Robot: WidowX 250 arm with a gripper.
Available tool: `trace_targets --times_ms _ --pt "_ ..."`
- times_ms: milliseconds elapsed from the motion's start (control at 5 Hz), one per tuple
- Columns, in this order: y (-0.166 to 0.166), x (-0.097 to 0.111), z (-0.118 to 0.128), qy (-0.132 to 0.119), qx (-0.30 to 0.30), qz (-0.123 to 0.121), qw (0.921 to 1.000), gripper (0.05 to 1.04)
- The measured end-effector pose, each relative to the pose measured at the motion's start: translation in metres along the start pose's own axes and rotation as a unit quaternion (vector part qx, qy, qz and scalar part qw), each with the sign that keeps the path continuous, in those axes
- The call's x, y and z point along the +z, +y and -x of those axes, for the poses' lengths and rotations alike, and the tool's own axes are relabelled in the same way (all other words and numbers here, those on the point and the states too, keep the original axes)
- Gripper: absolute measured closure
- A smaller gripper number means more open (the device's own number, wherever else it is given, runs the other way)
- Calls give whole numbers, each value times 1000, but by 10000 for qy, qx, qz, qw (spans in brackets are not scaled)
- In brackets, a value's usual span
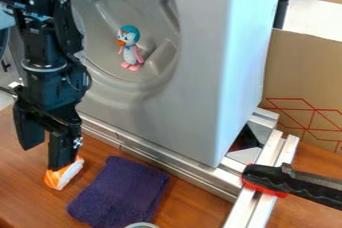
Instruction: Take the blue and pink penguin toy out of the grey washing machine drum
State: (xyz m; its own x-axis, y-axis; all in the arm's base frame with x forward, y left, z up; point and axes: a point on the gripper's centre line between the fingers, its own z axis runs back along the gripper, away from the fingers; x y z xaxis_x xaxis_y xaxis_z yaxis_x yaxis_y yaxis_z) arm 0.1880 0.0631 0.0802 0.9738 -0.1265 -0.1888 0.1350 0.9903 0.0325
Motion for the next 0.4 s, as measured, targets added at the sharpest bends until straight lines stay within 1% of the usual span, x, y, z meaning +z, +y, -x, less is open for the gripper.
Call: trace_targets --times_ms 200,400 --pt "0 -1 0 28 -11 11 10000 79" --pt "12 32 -25 -705 -144 -225 9972 79"
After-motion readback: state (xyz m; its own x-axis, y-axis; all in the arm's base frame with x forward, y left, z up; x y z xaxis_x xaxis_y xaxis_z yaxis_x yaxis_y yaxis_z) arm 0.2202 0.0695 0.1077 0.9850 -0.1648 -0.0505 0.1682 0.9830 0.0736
